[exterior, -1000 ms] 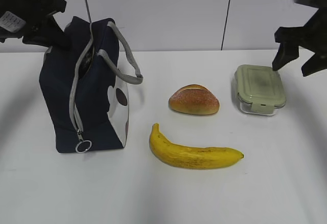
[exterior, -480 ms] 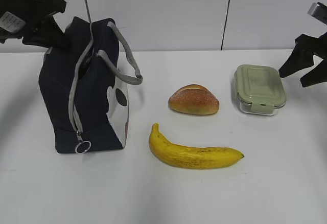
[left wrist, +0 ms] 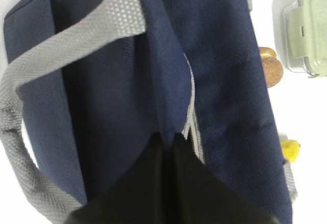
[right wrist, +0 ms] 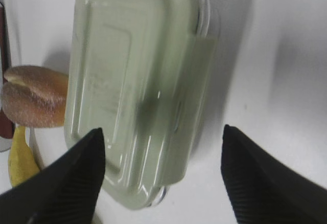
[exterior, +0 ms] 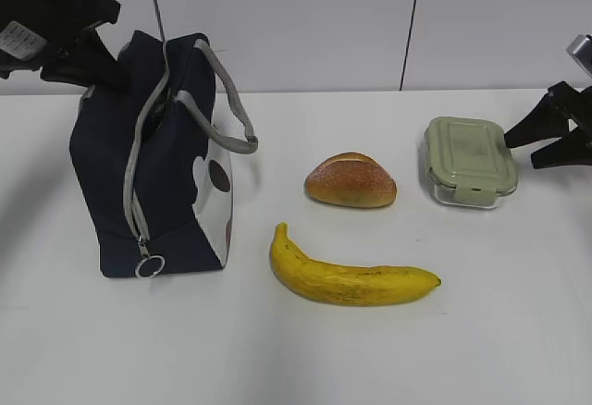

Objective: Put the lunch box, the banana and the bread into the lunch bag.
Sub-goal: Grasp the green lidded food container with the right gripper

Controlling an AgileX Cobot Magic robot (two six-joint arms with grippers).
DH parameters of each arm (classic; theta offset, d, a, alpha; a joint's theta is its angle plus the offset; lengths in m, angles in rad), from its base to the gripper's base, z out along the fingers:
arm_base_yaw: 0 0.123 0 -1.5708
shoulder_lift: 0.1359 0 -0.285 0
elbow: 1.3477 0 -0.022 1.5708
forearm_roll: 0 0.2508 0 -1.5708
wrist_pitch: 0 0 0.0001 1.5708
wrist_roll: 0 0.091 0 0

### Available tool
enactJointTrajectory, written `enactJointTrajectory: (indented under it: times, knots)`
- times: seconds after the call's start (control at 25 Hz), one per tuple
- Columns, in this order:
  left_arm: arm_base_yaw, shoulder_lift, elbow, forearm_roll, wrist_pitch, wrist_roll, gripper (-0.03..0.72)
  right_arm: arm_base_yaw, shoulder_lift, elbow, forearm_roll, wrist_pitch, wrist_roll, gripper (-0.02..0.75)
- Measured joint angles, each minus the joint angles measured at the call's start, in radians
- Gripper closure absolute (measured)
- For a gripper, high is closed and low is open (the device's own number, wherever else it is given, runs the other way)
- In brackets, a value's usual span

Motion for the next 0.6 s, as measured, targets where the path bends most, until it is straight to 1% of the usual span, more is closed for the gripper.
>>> enactJointTrajectory:
  times: [0.08,0.24,0.6]
  knots:
    - [0.000,0.000,0.000,0.000,0.001,0.000,0.690,-0.007,0.038,-0.042,0.040,0.000,-0.011,0.212]
    - [0.000,0.000,0.000,-0.002,0.001,0.000,0.690,-0.008,0.098,-0.098,0.078,0.000,-0.015,0.204]
    - [0.000,0.000,0.000,-0.005,0.003,0.000,0.690,-0.008,0.158,-0.105,0.147,0.008,-0.039,0.190]
